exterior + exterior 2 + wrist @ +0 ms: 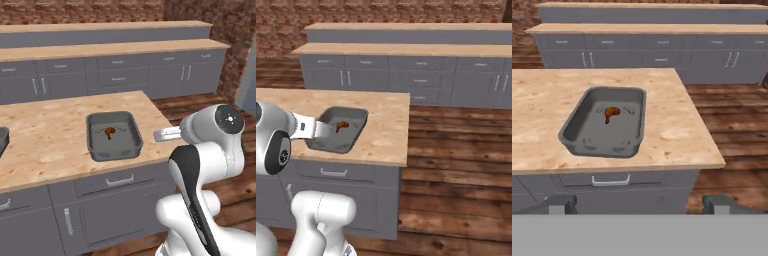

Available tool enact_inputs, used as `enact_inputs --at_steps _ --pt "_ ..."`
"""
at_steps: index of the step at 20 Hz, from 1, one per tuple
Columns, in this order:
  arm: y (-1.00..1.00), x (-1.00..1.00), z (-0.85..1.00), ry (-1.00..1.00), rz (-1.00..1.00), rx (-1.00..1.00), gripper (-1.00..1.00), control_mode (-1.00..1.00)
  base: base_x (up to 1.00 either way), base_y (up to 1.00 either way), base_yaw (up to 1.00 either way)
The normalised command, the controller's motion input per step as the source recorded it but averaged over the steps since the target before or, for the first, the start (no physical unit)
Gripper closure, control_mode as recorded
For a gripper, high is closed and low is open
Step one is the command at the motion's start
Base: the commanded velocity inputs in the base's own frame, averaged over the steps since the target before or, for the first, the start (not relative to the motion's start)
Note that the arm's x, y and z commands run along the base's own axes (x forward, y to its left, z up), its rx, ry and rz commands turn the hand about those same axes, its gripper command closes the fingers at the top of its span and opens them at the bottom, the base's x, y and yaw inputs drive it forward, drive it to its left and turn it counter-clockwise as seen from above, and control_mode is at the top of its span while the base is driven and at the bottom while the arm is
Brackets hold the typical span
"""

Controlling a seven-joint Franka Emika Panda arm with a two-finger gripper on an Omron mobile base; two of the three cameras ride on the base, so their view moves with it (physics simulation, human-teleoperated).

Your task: Place one onion and one chicken drumstick in each tupperware on the nearby counter, to pack two identical lunches.

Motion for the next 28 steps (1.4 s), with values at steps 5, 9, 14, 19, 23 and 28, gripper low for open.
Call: enact_inputs --at_steps 5,9,14,19,23,28 --pt "0.00 0.00 0.00 0.00 0.00 0.00 -1.00 1.00 -0.78 -1.00 -0.27" --pt "0.00 0.00 0.00 0.00 0.00 0.00 -1.00 1.00 -0.45 -1.00 -0.44" --pt "0.00 0.00 0.00 0.00 0.00 0.00 -1.00 1.00 -0.05 -0.99 -0.50" --pt "0.00 0.00 0.00 0.00 0.00 0.00 -1.00 1.00 0.00 -0.89 -0.52" --pt "0.00 0.00 0.00 0.00 0.00 0.00 -1.00 1.00 0.00 -0.78 -0.55" --pt "0.00 0.00 0.00 0.00 0.00 0.00 -1.00 1.00 0.00 -0.56 -0.56"
